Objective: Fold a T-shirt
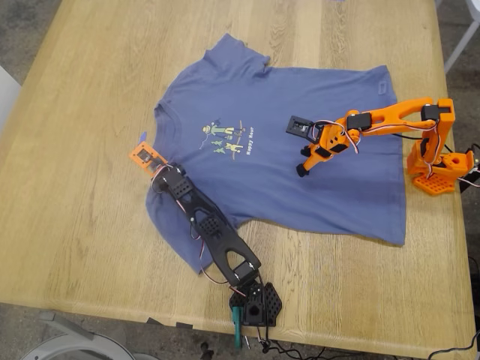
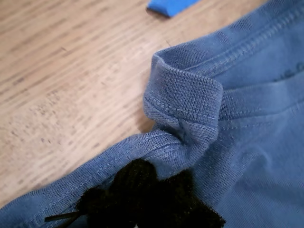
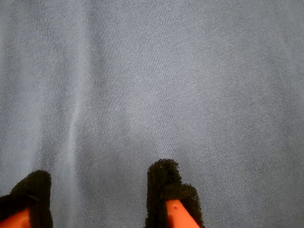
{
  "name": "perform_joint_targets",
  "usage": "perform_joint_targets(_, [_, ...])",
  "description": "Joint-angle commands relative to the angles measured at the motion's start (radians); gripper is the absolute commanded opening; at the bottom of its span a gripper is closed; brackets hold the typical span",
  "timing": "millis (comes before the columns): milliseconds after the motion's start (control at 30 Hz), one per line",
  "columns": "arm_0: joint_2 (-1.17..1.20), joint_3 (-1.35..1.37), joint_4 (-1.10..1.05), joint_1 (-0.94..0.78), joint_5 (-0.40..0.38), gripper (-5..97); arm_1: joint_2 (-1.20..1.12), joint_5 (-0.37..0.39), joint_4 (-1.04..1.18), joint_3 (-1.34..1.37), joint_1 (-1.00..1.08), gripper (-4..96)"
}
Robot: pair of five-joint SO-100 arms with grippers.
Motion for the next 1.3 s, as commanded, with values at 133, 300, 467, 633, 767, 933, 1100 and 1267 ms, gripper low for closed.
perform_joint_targets(133, [0.129, -0.037, 0.127, 0.069, -0.005, 0, 0.071, 0.003, 0.002, -0.034, -0.015, 29.3])
perform_joint_targets(300, [0.178, -0.037, 0.144, 0.067, -0.003, 0, 0.100, 0.009, -0.081, 0.051, -0.006, 31.1])
perform_joint_targets(467, [0.221, -0.037, 0.161, 0.066, -0.002, 0, 0.110, 0.037, -0.183, 0.124, 0.009, 32.4])
perform_joint_targets(633, [0.258, -0.037, 0.190, 0.066, -0.002, 0, 0.098, 0.037, -0.258, 0.169, 0.021, 33.0])
perform_joint_targets(767, [0.273, -0.037, 0.196, 0.066, -0.002, 0, 0.080, 0.035, -0.290, 0.167, 0.017, 33.0])
perform_joint_targets(933, [0.290, -0.037, 0.201, 0.078, -0.002, 0, 0.048, 0.035, -0.351, 0.152, 0.005, 32.7])
perform_joint_targets(1100, [0.304, -0.037, 0.212, 0.084, -0.002, 0, 0.006, 0.052, -0.394, 0.138, -0.003, 32.8])
perform_joint_targets(1267, [0.328, -0.035, 0.229, 0.086, -0.002, 0, -0.023, 0.069, -0.434, 0.153, -0.009, 33.1])
